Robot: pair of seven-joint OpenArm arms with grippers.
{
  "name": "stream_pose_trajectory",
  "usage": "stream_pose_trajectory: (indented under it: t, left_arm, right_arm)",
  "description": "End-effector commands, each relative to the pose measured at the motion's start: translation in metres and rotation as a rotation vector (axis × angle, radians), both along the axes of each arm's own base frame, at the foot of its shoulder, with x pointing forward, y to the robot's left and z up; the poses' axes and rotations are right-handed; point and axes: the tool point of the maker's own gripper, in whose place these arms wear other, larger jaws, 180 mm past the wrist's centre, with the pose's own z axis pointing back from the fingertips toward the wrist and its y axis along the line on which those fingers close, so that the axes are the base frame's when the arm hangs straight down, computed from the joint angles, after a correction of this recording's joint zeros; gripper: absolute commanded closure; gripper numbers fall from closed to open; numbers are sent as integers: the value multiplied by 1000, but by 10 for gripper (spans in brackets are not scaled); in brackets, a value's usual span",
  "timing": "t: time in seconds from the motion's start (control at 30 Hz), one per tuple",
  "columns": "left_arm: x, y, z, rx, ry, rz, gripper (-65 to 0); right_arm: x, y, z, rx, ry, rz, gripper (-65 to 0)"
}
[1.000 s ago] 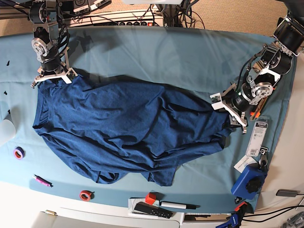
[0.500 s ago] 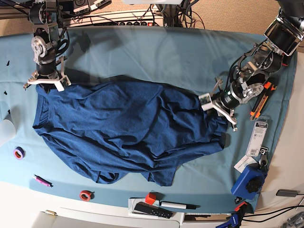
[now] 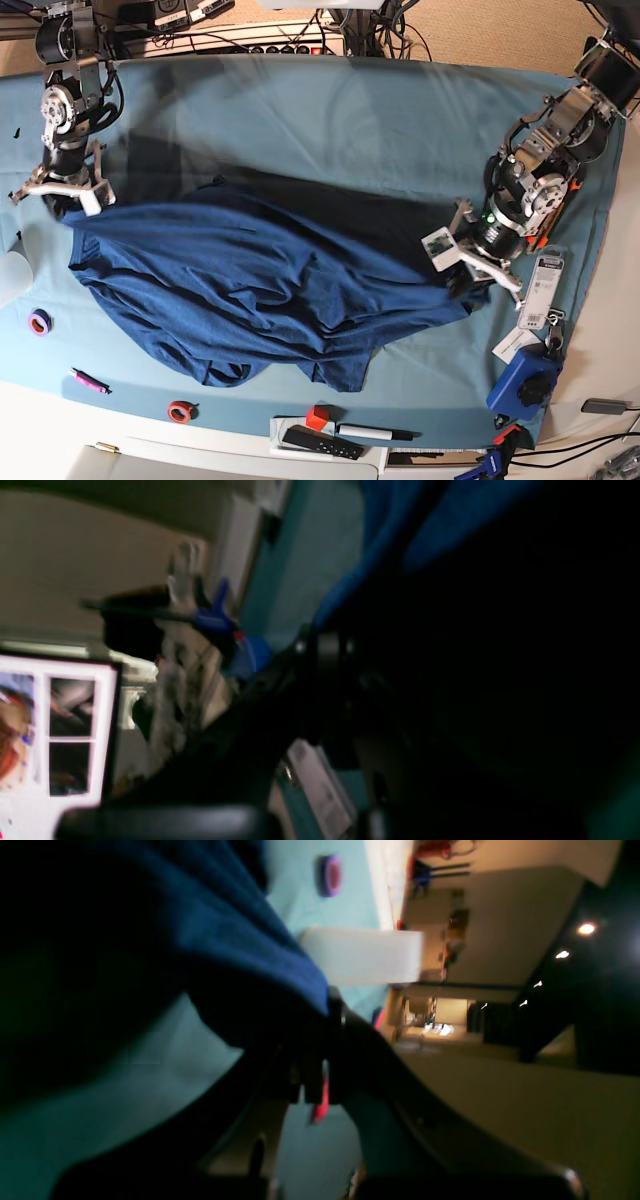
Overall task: Layout the t-shirt on the table in an organized manner, then fold the t-shirt properly
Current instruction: 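Lift the shirt with both grippers and pull it up and apart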
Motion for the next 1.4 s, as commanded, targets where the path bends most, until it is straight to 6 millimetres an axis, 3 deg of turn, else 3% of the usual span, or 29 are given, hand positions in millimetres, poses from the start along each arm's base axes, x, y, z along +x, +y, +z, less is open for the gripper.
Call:
stream_pose_trajectory:
  t: [0.0,0.23,0.5,0.63,1.03,1.17,1.37]
  left_arm:
    - [6,3,24,1,-63,7,0]
    - [-3,-5,63,-32,-136,18,0]
    - [-28,25,135,-175,-275,105,0]
    - [-52,30,148,-223,-250,108,0]
    - [-78,81,113,-128,-160,275,0]
    - [-91,78,91,-117,-71,259,0]
    - [-118,68,53,-101,96,210,0]
  right_arm:
    - [8,1,31,-37,-85,13,0]
    - [1,35,83,-49,-221,55,0]
    - [-22,60,102,-91,-234,103,0]
    - [-32,74,112,-76,-248,131,0]
    - [-58,66,98,-168,-155,88,0]
    - [-58,69,90,-127,-129,103,0]
    - [-69,81,56,-44,26,165,0]
